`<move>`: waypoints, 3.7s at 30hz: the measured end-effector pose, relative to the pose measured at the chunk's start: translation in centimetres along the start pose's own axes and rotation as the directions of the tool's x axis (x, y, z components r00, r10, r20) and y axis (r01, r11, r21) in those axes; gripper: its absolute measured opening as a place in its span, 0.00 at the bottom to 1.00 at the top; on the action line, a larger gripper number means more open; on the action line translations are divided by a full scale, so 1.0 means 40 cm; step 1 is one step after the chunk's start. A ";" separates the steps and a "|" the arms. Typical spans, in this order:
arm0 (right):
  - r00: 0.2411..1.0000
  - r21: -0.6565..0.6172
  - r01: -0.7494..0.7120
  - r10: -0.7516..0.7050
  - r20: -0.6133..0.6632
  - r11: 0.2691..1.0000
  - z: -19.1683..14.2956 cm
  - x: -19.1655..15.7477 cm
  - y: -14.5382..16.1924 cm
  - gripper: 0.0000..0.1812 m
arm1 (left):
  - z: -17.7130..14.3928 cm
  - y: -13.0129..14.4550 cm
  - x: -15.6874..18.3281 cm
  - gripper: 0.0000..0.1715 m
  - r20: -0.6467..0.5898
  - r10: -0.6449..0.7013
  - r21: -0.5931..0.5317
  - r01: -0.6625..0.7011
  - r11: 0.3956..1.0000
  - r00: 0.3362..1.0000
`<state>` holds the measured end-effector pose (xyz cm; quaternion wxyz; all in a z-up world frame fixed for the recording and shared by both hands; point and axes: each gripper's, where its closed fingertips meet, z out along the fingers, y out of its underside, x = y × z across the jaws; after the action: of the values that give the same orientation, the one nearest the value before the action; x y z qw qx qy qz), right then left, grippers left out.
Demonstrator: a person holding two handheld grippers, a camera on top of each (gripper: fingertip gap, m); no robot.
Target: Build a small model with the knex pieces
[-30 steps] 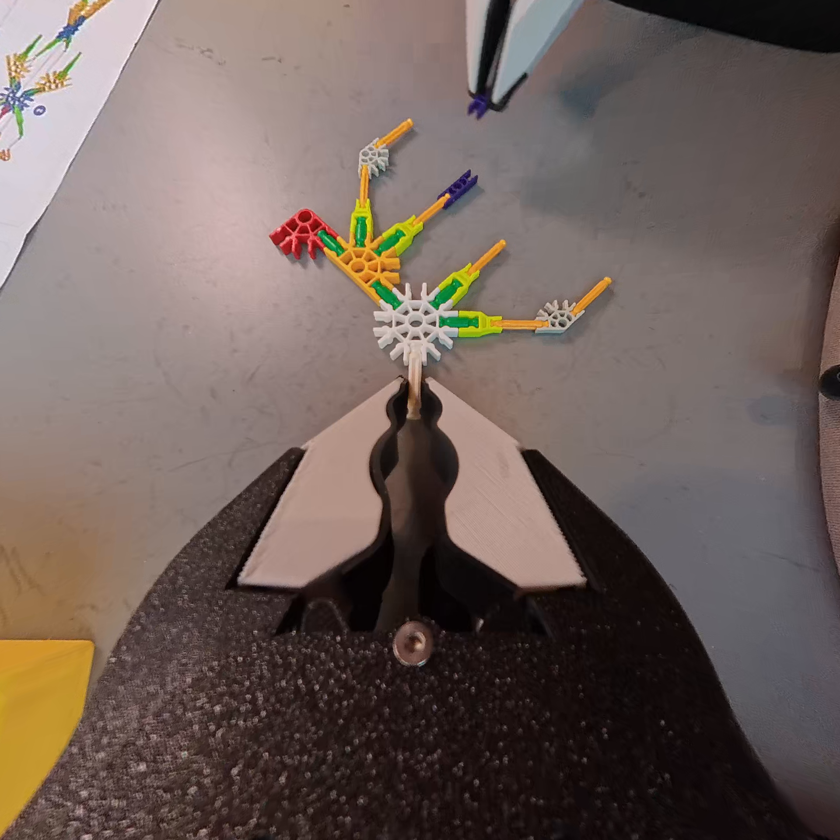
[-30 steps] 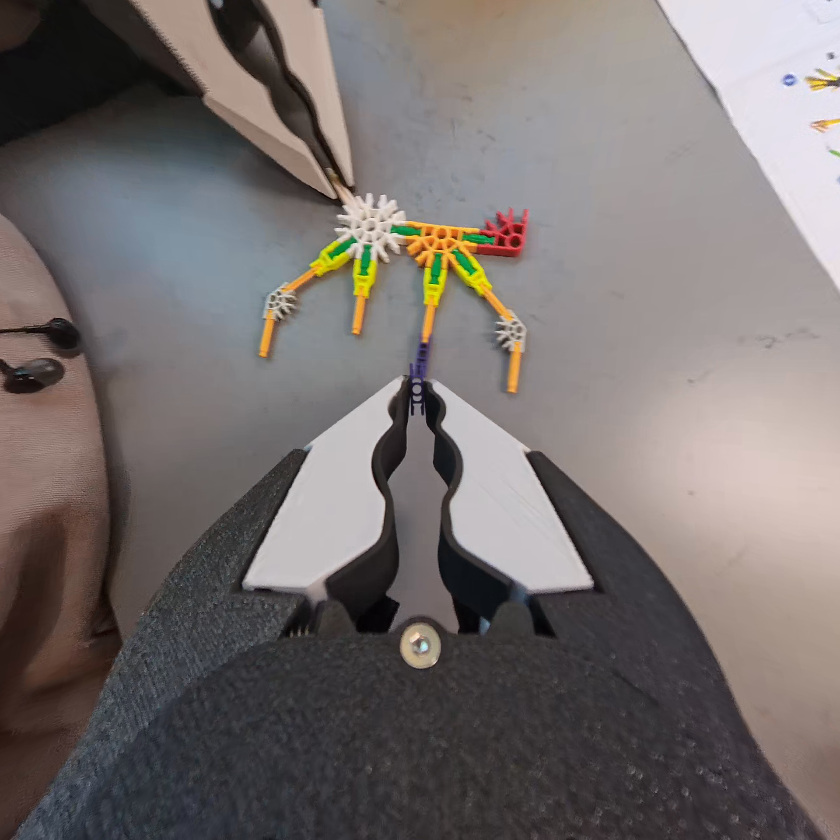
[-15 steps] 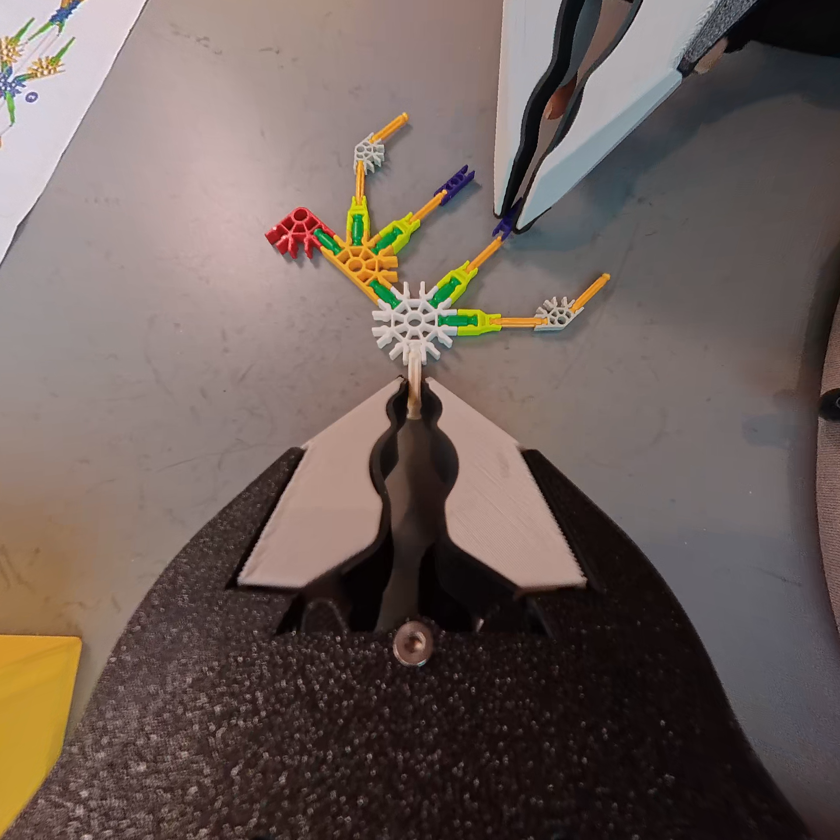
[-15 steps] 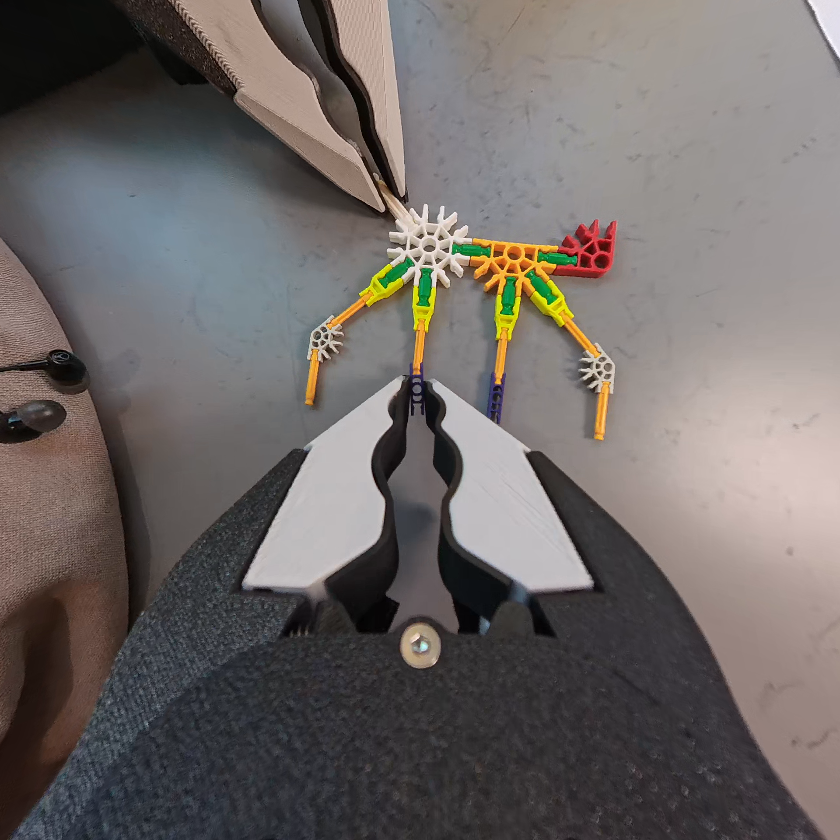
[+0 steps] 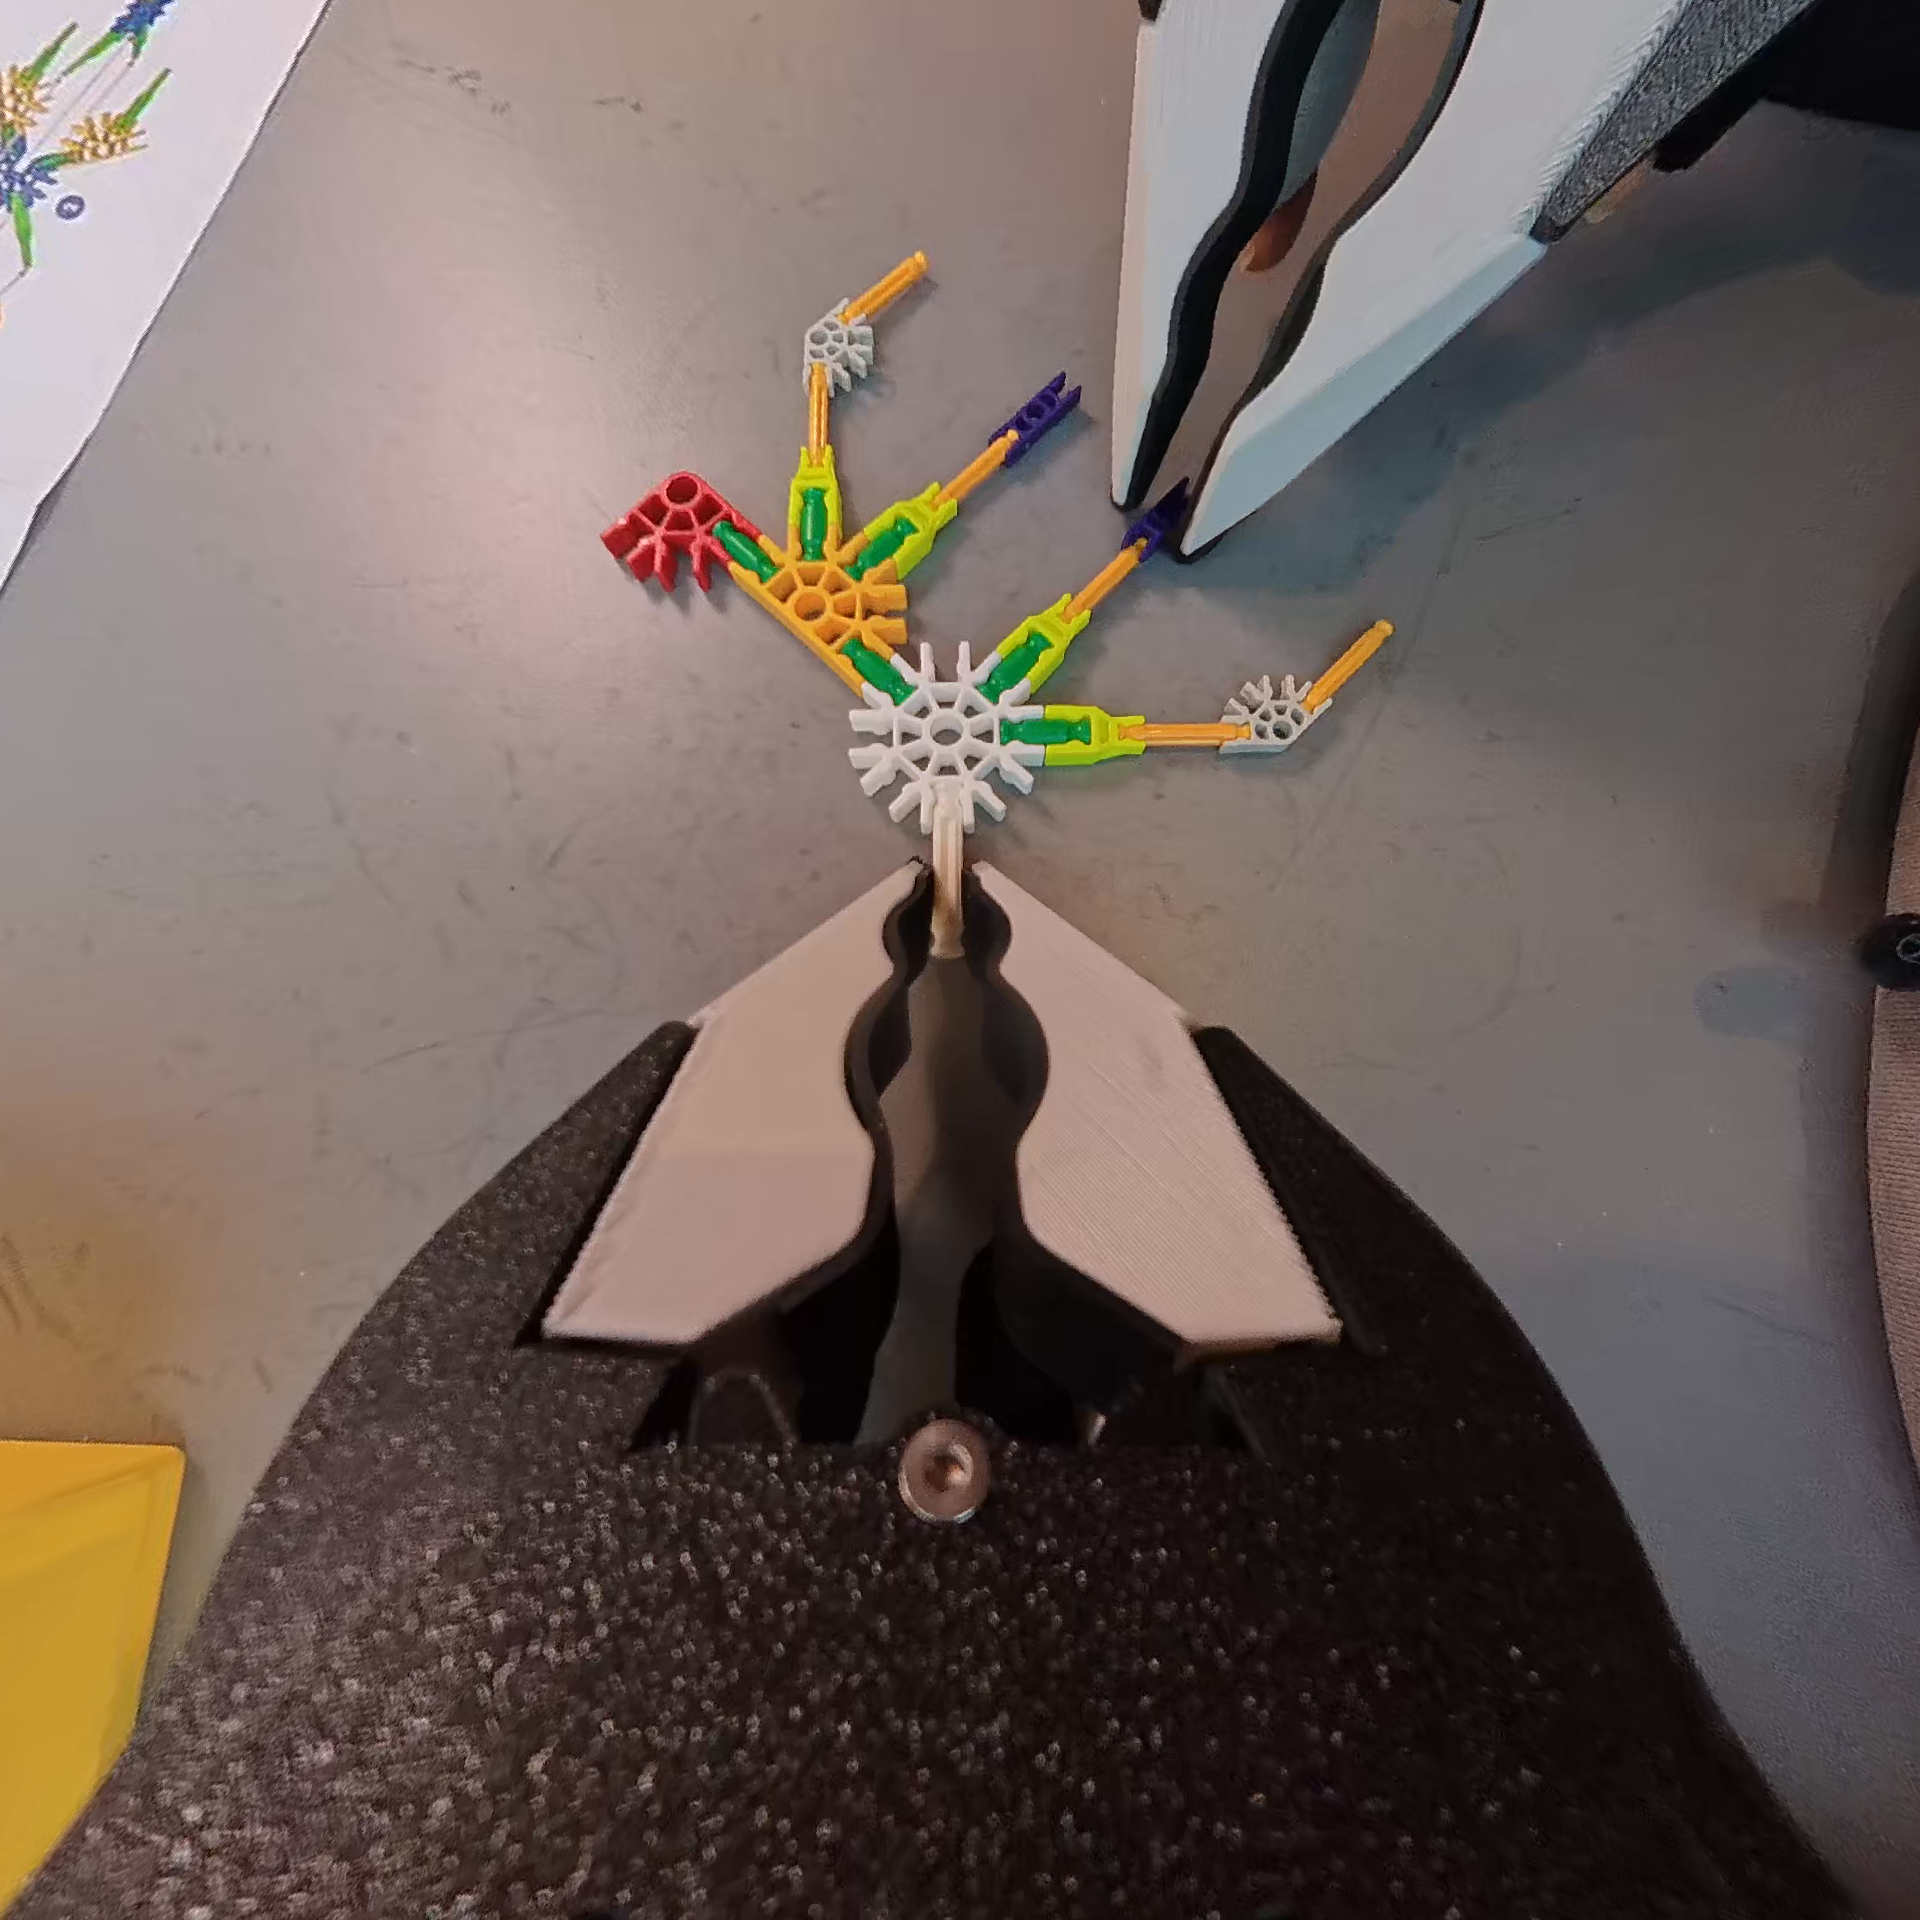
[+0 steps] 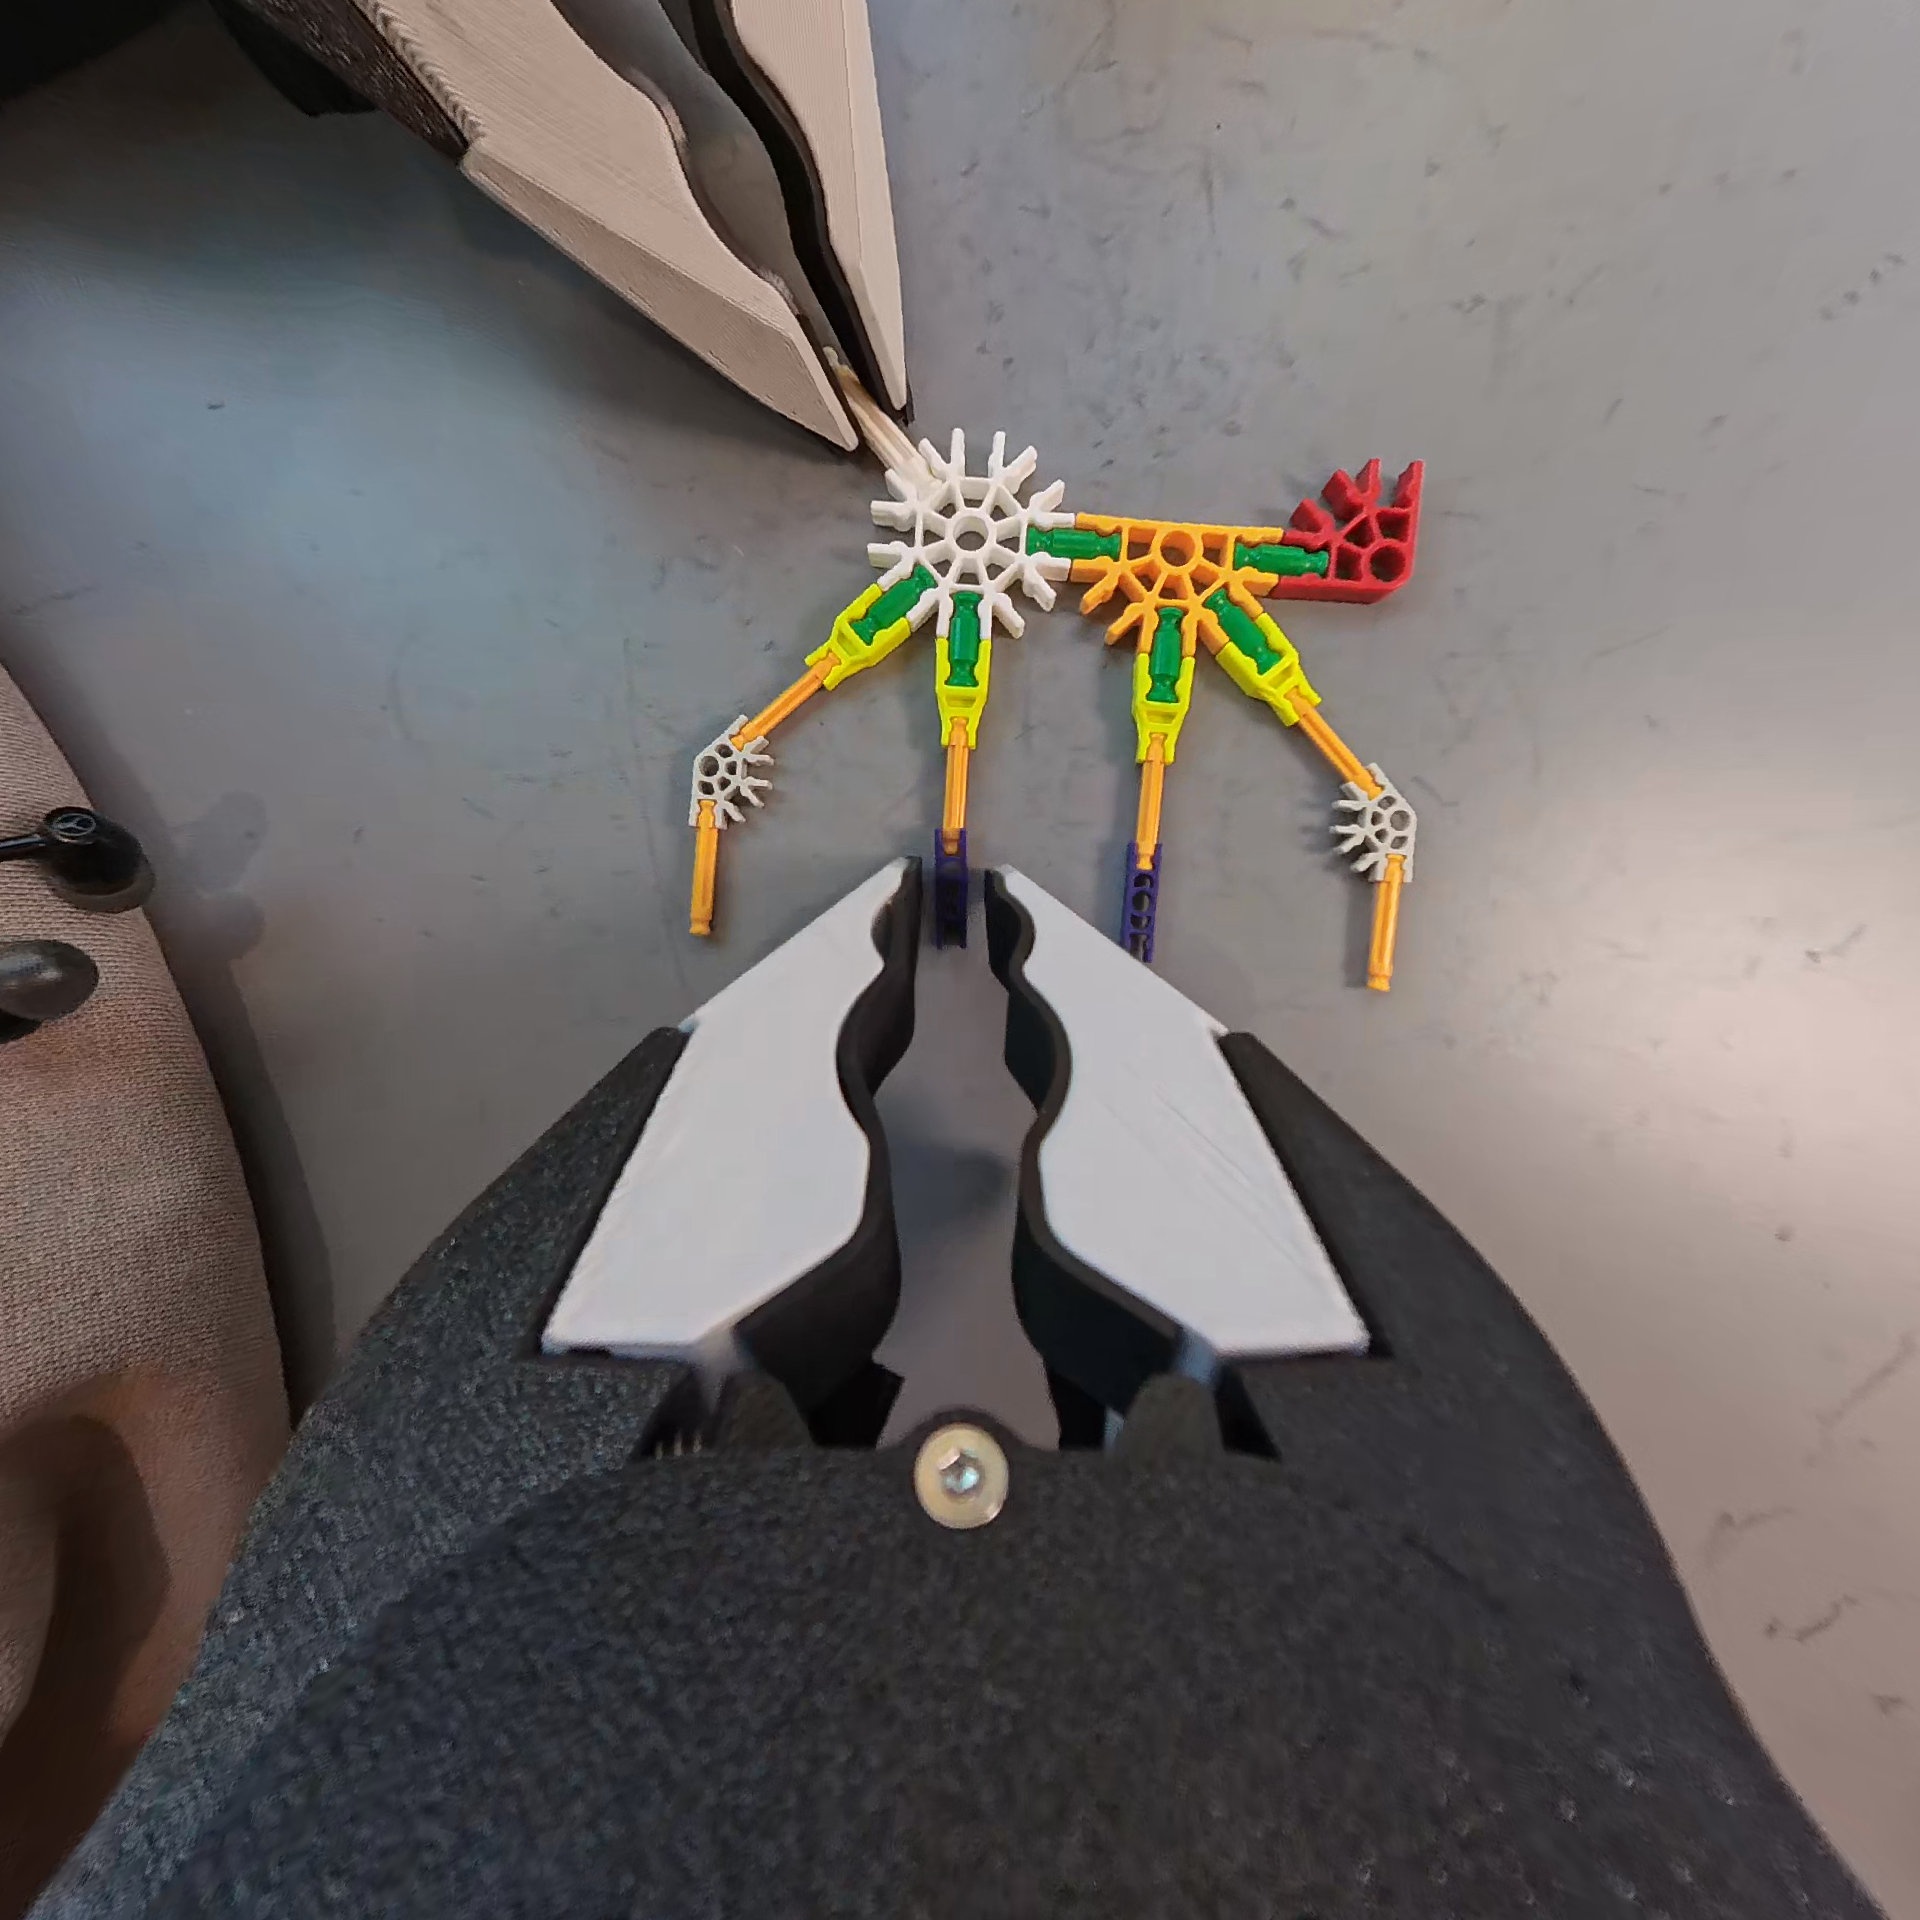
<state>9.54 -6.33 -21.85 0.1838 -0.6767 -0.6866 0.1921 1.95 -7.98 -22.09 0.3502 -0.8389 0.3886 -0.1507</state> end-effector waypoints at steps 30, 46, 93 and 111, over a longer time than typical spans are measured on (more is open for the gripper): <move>0.986 -0.189 0.165 -0.157 0.054 0.968 0.009 -0.001 -0.016 0.00 | -0.001 0.002 -0.001 0.03 -0.001 -0.005 -0.001 0.005 1.000 1.000; 0.981 0.115 0.194 -0.193 -0.014 0.974 -0.052 0.149 -0.040 0.13 | -0.058 -0.023 -0.159 0.09 0.317 -0.043 0.110 0.009 0.994 0.947; 0.991 0.202 0.113 -0.095 -0.096 0.973 -0.008 0.281 -0.039 0.13 | -0.017 0.010 -0.051 0.21 -0.042 -0.111 0.074 0.114 0.991 0.993; 0.981 0.429 0.136 -0.061 -0.184 0.893 -0.061 0.307 -0.127 0.10 | -0.122 -0.099 -0.151 0.23 0.063 -0.213 0.423 0.167 0.891 0.975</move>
<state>6.21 5.94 -17.24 0.3976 -0.5955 -0.6414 0.2755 -2.39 -3.92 -15.71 0.5243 -0.7861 0.2441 -0.2179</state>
